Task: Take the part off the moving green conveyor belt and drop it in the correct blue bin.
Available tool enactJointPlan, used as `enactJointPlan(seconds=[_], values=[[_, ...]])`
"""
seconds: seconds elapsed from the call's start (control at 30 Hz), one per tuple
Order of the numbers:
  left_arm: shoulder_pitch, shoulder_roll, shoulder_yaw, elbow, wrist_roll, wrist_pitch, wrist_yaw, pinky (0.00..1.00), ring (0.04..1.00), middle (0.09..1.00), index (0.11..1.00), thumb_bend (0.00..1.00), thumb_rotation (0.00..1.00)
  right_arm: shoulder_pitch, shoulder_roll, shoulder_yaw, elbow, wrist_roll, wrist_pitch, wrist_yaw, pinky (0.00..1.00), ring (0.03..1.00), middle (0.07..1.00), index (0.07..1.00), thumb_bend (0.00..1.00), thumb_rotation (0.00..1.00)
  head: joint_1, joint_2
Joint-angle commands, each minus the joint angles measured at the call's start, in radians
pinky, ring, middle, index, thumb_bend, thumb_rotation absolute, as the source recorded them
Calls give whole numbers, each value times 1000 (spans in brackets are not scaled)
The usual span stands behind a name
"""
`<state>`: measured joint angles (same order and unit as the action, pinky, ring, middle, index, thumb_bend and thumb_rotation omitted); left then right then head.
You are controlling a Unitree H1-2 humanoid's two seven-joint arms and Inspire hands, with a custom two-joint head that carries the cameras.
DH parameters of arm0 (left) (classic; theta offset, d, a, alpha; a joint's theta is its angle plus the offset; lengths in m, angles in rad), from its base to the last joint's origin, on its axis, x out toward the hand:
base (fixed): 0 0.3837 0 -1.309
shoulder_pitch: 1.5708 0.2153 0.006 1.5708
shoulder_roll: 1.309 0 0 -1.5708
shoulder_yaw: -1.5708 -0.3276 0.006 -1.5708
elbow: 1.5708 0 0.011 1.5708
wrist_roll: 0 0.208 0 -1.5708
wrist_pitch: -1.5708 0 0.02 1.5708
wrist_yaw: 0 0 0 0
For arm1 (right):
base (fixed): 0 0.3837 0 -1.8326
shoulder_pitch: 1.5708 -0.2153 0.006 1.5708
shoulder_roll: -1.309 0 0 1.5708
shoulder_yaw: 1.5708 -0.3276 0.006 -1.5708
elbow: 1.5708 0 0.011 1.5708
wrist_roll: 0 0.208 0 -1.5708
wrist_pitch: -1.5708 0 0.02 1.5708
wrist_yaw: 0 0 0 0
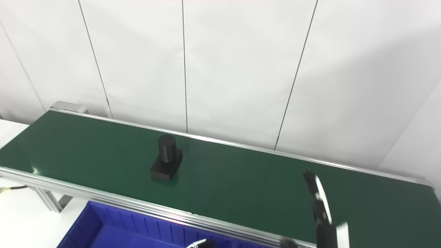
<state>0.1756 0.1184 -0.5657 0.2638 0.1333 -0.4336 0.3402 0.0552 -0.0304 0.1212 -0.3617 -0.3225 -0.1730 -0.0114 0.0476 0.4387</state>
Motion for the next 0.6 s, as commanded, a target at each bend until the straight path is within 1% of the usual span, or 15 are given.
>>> enactJointPlan(seconds=[0.0, 0.03, 0.07, 0.1, 0.13, 0.17, 0.2, 0.27, 0.33, 0.37, 0.43, 0.57], values=[[-27, 4, -23, -10, 22, -36, 39, 782, 831, 826, 806, 899, 901, -69, -13, -1, -38, -22, 65, 37, 922, 944, 934, 937, 926, 807, -5, 2], [-32, 8, -34, -8, 25, -36, 51, 786, 832, 828, 809, 884, 906, -88, -18, 1, -36, -29, 83, 47, 882, 925, 933, 937, 916, 786, -6, 3], [-36, 11, -42, -7, 25, -36, 56, 787, 832, 828, 809, 881, 908, -110, -23, 4, -28, -41, 101, 56, 875, 922, 933, 937, 914, 782, -10, 7], [-39, 14, -49, -7, 24, -36, 62, 789, 835, 830, 812, 879, 904, -125, -27, 6, -24, -49, 114, 63, 836, 903, 926, 934, 886, 758, -11, 7], [-41, 16, -53, -9, 18, -36, 61, 790, 836, 831, 813, 878, 902, -139, -31, 9, -19, -61, 132, 71, 822, 897, 924, 932, 876, 750, -17, 9], [-42, 18, -59, -14, 15, -36, 60, 795, 838, 833, 814, 872, 880, -158, -37, 12, -7, -77, 152, 80, 815, 893, 923, 935, 858, 723, -24, 14], [-42, 20, -62, -18, 16, -36, 63, 795, 838, 833, 814, 872, 877, -178, -41, 15, 10, -83, 169, 88, 815, 893, 923, 935, 856, 717, -26, 14], [-44, 23, -70, -21, 23, -36, 77, 790, 832, 830, 812, 880, 877, -217, -43, 21, 45, -92, 210, 107, 804, 897, 932, 942, 832, 645, -33, 17], [-45, 22, -74, -20, 21, -36, 87, 784, 826, 826, 805, 892, 868, -251, -44, 28, 83, -102, 239, 119, 810, 902, 940, 948, 828, 608, -40, 20], [-46, 23, -77, -19, 21, -36, 93, 784, 826, 825, 804, 897, 866, -268, -43, 32, 105, -109, 246, 120, 810, 899, 938, 948, 829, 601, -43, 22], [-48, 25, -81, -21, 20, -36, 95, 788, 827, 825, 802, 906, 870, -302, -41, 42, 154, -133, 262, 116, 780, 875, 923, 936, 860, 604, -57, 30], [-44, 31, -80, -35, 12, -36, 87, 792, 830, 825, 802, 916, 877, -380, -29, 65, 261, -182, 302, 108, 770, 873, 932, 937, 898, 609, -84, 41]])
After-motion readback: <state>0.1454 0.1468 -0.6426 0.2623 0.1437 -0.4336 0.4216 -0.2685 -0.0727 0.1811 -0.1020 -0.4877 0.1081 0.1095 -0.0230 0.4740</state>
